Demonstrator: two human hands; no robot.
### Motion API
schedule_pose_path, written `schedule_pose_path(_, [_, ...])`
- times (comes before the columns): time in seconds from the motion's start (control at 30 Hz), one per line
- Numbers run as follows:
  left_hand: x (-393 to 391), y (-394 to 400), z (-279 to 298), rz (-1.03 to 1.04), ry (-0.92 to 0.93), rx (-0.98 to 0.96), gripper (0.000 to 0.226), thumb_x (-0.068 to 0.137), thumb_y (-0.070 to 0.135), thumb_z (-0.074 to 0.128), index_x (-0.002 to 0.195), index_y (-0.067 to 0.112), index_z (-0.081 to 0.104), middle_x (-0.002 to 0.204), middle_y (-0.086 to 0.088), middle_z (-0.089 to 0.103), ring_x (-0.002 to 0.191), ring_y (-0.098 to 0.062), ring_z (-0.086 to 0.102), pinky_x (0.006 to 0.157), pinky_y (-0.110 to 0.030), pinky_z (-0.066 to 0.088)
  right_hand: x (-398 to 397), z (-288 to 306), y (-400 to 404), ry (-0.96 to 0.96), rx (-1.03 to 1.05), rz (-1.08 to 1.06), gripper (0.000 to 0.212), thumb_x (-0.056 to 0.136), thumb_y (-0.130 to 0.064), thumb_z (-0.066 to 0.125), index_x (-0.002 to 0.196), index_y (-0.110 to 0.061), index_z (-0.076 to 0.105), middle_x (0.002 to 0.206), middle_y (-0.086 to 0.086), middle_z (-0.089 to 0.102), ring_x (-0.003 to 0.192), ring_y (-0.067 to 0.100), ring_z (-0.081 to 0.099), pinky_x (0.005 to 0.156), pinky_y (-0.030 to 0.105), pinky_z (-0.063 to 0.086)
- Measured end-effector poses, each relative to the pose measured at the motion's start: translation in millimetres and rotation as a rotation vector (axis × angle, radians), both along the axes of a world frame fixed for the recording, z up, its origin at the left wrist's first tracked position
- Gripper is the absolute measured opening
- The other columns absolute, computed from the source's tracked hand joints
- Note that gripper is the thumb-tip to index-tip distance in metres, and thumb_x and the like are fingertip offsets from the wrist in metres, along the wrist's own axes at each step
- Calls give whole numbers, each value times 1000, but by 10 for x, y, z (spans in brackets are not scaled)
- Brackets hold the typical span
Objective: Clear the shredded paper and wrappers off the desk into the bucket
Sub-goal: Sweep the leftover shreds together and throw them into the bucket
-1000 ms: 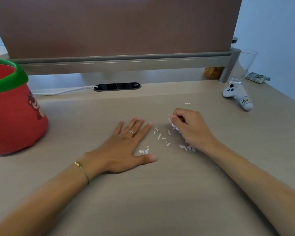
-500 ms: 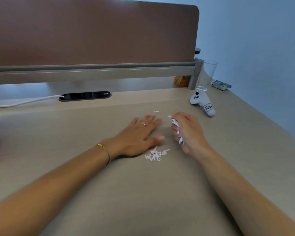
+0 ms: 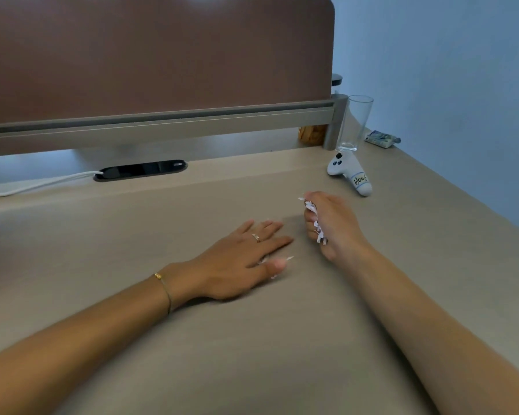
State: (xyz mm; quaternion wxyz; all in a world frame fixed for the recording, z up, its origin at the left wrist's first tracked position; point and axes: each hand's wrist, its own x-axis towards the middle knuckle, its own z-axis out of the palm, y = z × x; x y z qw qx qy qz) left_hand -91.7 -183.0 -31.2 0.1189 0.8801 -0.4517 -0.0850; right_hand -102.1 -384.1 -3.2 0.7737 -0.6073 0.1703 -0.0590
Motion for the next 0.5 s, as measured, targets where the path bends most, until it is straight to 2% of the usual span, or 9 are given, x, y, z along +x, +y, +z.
schedule_pose_path(0.07, [-221,136,11,-43,9,0,80,91,77,7,160,36,18,170,4,2,154,-3,-7,126,-35,-5,-20,-7,42,0,-7,16,33,96,-12,54,65,-18,48,48,-4,30,37,10,21,37,18,17])
schedule_pose_path(0.17, [-360,322,57,-19,38,-53,76,93,75,22,160,39,16,170,10,5,152,3,-7,126,-31,-5,-53,-5,73,-6,-23,27,33,96,-11,54,64,-18,48,49,-3,30,39,11,20,38,19,16])
schedule_pose_path(0.23, [-372,459,58,89,-35,-26,81,91,78,22,160,40,3,170,11,-3,152,2,-14,126,-34,-7,-70,8,86,-10,-32,35,33,95,-10,54,63,-18,48,50,-3,29,40,11,20,38,19,16])
schedule_pose_path(0.33, [-389,523,4,238,-93,142,89,87,85,13,157,40,-18,167,8,-20,149,-3,-28,125,-44,-9,-88,21,93,-9,-33,34,38,94,-9,54,58,-19,47,49,-4,29,39,11,20,39,20,16])
schedule_pose_path(0.5, [-412,20,-61,259,-81,114,89,85,86,15,158,42,-12,169,-1,-15,152,-10,-25,123,-51,-10,-94,7,136,-12,-65,50,34,94,-10,54,62,-18,45,48,-4,30,39,11,21,39,20,17])
